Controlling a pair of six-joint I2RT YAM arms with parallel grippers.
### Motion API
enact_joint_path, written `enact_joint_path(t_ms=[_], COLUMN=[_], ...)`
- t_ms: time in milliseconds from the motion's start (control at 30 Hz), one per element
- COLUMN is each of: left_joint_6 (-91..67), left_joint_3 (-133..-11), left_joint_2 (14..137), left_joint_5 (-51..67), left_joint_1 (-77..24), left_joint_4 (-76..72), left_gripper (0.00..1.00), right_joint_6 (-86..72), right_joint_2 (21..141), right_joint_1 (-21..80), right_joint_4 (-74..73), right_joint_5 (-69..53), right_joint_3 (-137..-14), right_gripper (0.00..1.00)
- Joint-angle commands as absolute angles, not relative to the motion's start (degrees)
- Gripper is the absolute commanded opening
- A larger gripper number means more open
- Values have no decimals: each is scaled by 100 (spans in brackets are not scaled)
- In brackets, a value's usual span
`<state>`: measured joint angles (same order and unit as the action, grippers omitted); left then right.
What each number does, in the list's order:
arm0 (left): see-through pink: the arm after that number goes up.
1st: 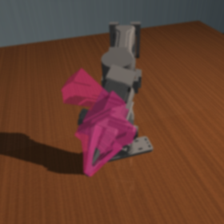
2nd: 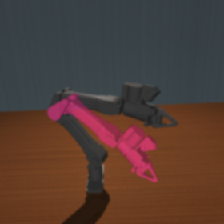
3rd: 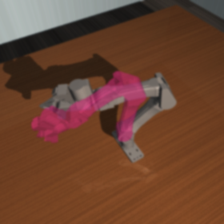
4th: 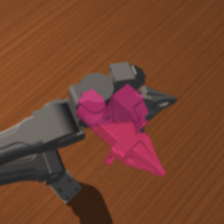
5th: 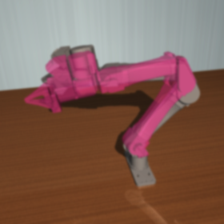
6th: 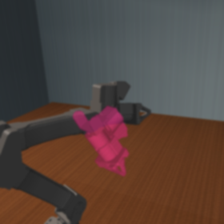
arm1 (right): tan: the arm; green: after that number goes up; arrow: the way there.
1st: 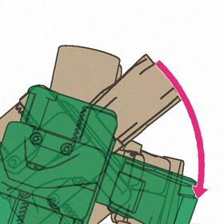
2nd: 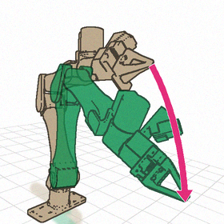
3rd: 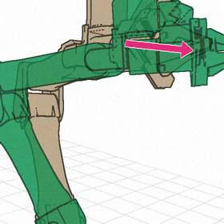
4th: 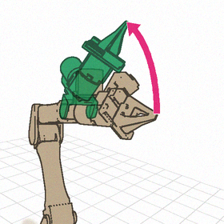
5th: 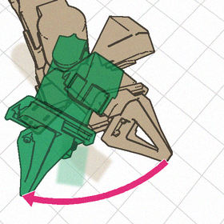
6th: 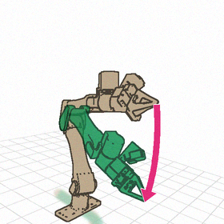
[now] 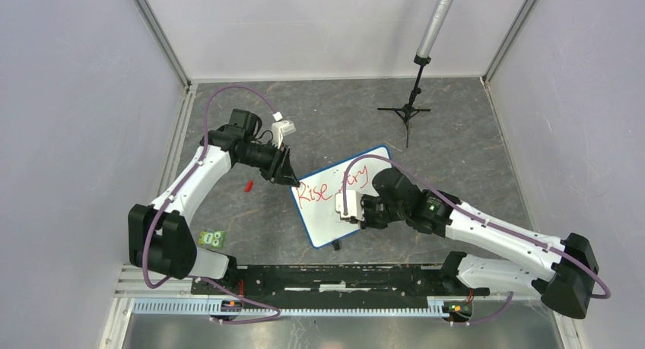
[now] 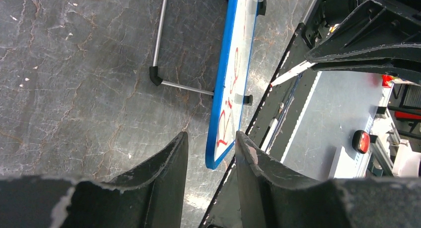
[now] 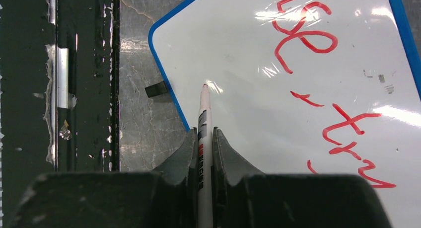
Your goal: Write a sentence on the whiteboard
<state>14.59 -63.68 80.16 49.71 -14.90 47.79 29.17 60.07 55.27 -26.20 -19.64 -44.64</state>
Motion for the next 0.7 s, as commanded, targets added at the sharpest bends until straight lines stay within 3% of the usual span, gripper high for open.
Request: enact_joint_path(t_ms=[0, 667], left_joint_6=[1369, 1331], left_joint_3=[-6294, -6223], left_joint_2=[7966, 7924], left_joint_5=[5151, 5054], left_joint_1=[-1523, -1521], left_joint_4=[4584, 4518], left_gripper=[45, 42], right_joint_6=[2746, 2559], right_joint_2=[6043, 6695], right_joint_1=[5666, 6652], right_joint_4=[-2042, -1600], right_joint_5=[-1717, -157], right_joint_3=[-4369, -4527], right_gripper=[0, 0])
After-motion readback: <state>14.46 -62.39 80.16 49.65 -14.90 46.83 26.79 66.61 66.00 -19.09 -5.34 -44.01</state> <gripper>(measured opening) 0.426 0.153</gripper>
